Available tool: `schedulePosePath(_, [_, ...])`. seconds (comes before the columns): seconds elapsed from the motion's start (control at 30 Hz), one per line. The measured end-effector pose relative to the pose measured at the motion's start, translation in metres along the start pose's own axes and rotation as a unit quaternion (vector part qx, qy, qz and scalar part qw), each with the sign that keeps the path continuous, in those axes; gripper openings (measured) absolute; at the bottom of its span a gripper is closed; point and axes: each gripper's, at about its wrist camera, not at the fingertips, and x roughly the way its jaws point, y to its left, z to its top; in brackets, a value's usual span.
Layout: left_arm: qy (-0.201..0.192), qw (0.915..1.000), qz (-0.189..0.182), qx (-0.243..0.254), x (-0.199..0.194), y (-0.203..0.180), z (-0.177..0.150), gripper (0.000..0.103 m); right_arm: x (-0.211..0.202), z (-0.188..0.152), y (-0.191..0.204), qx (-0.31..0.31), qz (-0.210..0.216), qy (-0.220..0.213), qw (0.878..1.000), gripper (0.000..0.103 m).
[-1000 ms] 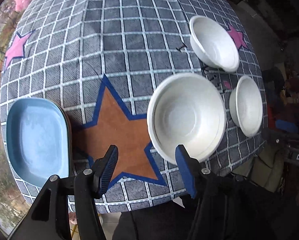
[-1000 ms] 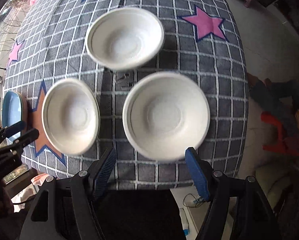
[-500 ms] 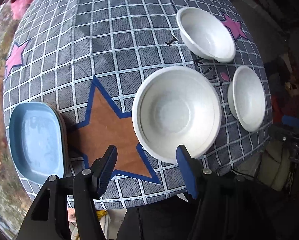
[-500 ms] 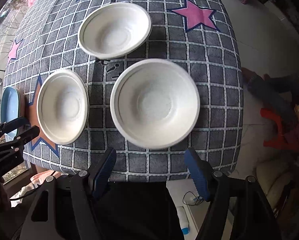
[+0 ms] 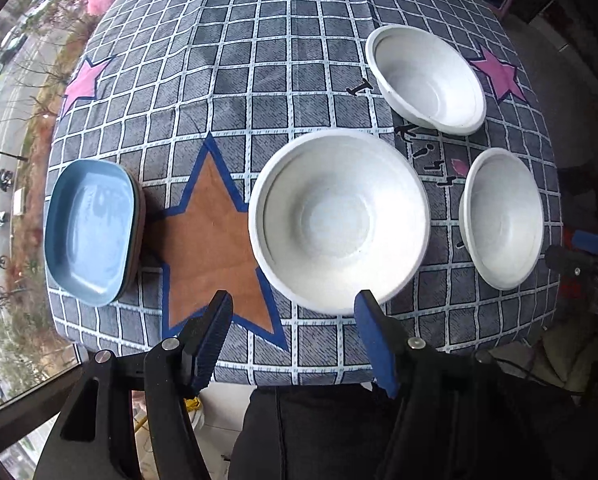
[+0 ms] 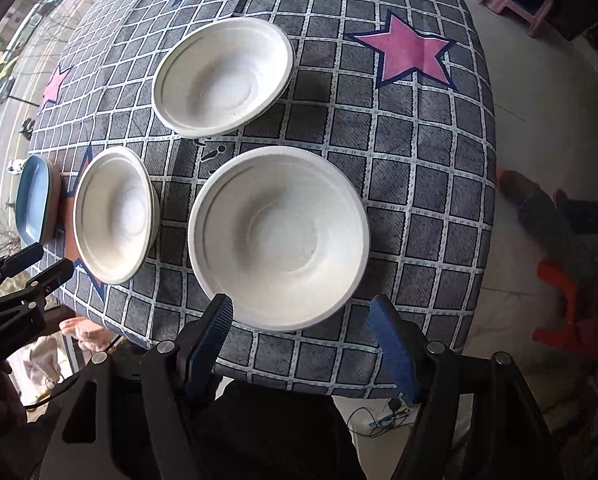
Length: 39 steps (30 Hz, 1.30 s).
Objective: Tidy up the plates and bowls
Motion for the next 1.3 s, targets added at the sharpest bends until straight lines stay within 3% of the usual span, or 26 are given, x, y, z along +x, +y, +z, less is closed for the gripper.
schedulePosePath(0.27, [0.007, 0.9997, 0.002, -0.023, 0.001, 0.01, 0.001, 0.067, 0.0, 0.005, 0.003, -0.015, 0.005, -0.004, 1.0, 0.072])
schedulePosePath(0.47, [-0.005, 1.0, -0.001, 0.001, -0.003, 0.01, 0.01, 0.067, -0.005, 0.008, 0.001, 0.011, 0.003, -0.011, 1.0, 0.072])
schedulePosePath(0.83, [0.008, 0.9993, -0.028, 0.024, 0.007, 0.019, 0.01, 0.067, 0.001, -0.008, 0.001, 0.052, -0.016, 0.004, 0.998, 0.072])
schedulePosePath(1.3, [0.042, 0.9974, -0.058, 0.015, 0.028, 0.029, 0.008, 0.067, 0.013, -0.026, -0.011, 0.111, -0.024, 0.028, 0.993, 0.072])
